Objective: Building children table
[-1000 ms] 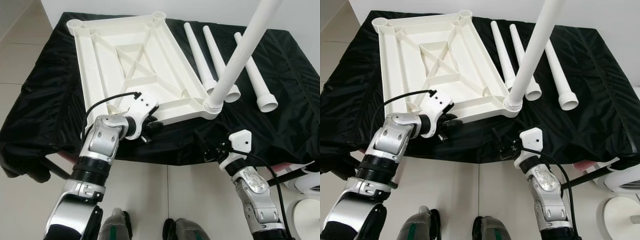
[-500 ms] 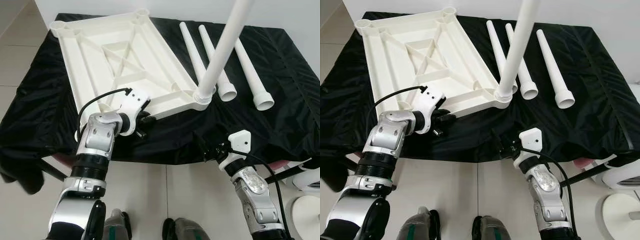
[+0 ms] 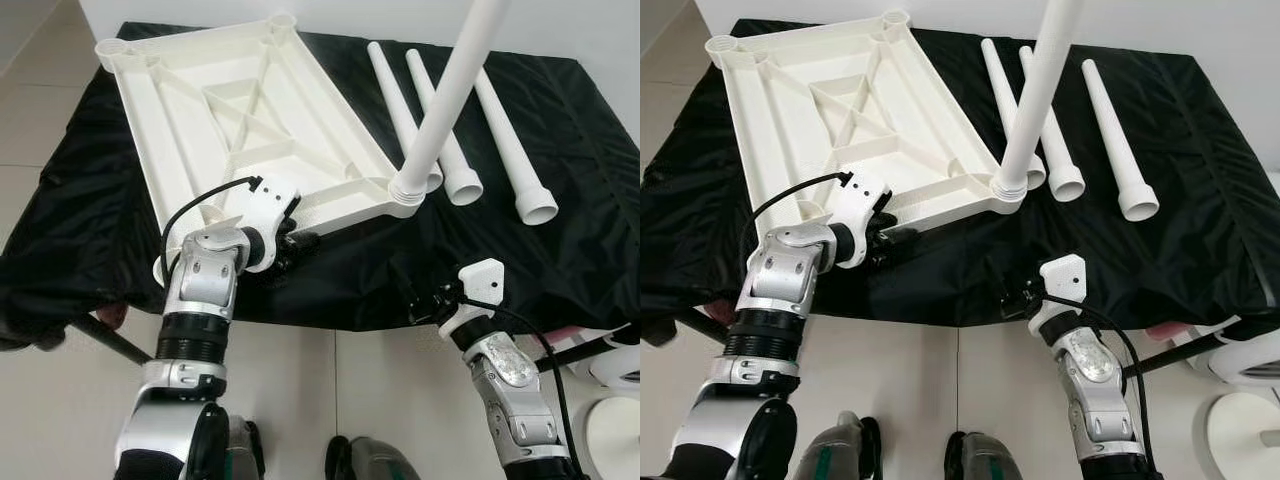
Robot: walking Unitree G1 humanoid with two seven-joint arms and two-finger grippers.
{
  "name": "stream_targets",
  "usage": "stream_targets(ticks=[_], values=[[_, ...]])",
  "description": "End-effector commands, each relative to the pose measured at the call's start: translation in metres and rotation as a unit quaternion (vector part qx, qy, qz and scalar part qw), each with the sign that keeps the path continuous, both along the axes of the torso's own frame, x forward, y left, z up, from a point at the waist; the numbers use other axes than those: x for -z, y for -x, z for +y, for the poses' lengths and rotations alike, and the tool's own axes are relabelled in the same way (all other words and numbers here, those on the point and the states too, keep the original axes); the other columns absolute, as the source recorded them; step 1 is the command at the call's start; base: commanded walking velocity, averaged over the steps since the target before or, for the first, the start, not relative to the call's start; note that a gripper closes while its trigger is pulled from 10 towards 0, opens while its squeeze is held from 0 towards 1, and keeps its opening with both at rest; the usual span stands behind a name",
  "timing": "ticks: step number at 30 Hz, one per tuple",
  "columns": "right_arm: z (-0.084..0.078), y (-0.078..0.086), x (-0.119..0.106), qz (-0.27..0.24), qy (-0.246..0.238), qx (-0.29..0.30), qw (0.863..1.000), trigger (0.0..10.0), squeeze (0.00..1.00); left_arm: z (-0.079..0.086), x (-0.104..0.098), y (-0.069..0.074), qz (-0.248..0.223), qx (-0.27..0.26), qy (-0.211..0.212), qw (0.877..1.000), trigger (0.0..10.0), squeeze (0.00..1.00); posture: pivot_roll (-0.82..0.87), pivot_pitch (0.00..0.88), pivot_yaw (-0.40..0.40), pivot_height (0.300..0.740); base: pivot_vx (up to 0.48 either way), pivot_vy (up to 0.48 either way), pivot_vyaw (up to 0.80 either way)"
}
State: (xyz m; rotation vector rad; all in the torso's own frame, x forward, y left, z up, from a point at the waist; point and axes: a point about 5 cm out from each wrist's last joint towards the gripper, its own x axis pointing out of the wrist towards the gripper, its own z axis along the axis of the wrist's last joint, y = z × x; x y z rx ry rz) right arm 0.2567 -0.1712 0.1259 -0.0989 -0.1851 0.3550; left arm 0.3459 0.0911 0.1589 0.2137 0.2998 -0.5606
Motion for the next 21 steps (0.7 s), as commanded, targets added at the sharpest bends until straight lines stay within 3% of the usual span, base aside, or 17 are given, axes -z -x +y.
stream_targets(ticks=[1,2,5,8,9,10,17,21], values=[[-0.003,0.003,0.007,0.013,0.003,0.005,1.0,10.0,0.0,0.016,-0.005,-0.006,-0.051,-0.134,-0.029,0.989,10.0,1.0,0.05,0.122,-0.036,0.74,0.0,0.0,0.0],[-0.003,0.003,0.007,0.013,0.003,0.006,1.0,10.0,0.0,0.007,-0.014,-0.004,-0.071,-0.091,-0.016,0.993,10.0,0.0,0.05,0.122,-0.036,0.74,0.0,0.0,0.0],[-0.003,0.002,0.006,0.012,0.004,0.006,1.0,10.0,0.0,0.0,-0.023,-0.001,-0.084,-0.06,0.006,0.995,10.0,0.0,0.05,0.122,-0.04,0.74,0.0,0.0,0.0],[-0.003,0.0,0.005,0.011,0.004,0.002,1.0,10.0,0.0,-0.016,-0.042,0.011,-0.114,0.037,0.055,0.991,10.0,0.0,0.05,0.121,-0.046,0.74,0.0,0.0,0.0],[-0.003,0.0,0.005,0.011,0.004,0.002,1.0,10.0,0.0,-0.016,-0.042,0.011,-0.114,0.037,0.055,0.991,10.0,0.0,0.05,0.121,-0.046,0.74,0.0,0.0,0.0],[-0.003,-0.001,0.005,0.01,0.004,0.0,1.0,10.0,0.0,-0.022,-0.051,0.019,-0.126,0.079,0.08,0.986,10.0,0.0,0.05,0.122,-0.049,0.74,0.0,0.0,0.0],[-0.003,-0.004,0.004,0.008,0.007,-0.004,1.0,10.0,0.0,-0.031,-0.063,0.033,-0.154,0.136,0.108,0.973,10.0,0.0,0.06,0.122,-0.054,0.74,0.0,0.0,0.0],[0.0,-0.007,0.002,0.005,0.0,-0.002,1.0,10.0,0.0,-0.018,-0.049,0.028,-0.151,0.098,0.075,0.981,10.0,0.0,0.06,0.121,-0.06,0.74,0.0,0.0,0.0]])
